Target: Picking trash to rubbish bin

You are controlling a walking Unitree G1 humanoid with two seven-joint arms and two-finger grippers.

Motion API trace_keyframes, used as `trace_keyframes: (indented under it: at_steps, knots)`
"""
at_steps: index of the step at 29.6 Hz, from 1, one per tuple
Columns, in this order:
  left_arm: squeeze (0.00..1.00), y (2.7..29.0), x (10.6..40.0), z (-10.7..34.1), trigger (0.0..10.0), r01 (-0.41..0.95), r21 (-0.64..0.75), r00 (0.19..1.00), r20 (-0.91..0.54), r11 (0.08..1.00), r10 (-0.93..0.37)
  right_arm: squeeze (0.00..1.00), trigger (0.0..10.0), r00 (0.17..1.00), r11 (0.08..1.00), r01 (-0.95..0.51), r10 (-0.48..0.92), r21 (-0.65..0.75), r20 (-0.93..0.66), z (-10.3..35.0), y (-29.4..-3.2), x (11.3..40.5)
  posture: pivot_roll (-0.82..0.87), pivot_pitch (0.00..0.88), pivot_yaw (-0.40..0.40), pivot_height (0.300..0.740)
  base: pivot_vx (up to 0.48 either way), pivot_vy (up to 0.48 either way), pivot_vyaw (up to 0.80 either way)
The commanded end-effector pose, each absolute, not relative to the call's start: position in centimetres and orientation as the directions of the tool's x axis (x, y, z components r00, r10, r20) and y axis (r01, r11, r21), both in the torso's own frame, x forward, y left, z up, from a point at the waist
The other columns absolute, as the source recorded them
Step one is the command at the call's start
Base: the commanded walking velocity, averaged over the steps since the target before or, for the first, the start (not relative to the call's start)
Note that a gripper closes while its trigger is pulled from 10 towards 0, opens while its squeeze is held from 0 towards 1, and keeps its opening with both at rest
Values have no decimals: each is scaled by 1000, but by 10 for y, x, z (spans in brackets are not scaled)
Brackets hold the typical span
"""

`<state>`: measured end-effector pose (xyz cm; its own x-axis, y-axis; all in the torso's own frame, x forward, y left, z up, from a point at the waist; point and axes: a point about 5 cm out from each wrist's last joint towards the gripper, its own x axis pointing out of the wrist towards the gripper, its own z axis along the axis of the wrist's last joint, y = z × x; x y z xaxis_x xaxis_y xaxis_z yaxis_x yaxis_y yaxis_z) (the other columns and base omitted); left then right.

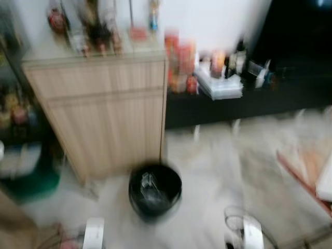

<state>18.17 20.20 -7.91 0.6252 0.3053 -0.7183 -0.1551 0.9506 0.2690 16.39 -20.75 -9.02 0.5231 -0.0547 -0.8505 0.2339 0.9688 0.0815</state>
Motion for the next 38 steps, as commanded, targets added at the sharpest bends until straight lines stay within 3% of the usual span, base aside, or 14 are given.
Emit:
trace_keyframes:
  at_steps: [1, 13, 38]
  knots:
    - [0, 196, 178, -82, 10000, -152, 258, 613, -733, 954, 295, 0, 10000, 535, 967, 242, -67, 77, -842, -87, -212, 169, -49, 0, -86, 740, -296, 0, 0]
    - [0, 197, 177, -82, 10000, -158, 257, 610, -733, 953, 299, 0, 10000, 541, 967, 242, -67, 79, -838, -86, -213, 172, -48, 0, -90, 740, -292, 0, 0]
    - [0, 193, 177, -83, 10000, -167, 247, 609, -735, 955, 297, 0, 10000, 565, 966, 245, -69, 87, -822, -82, -216, 177, -58, 0, -96, 740, 0, 0, 0]
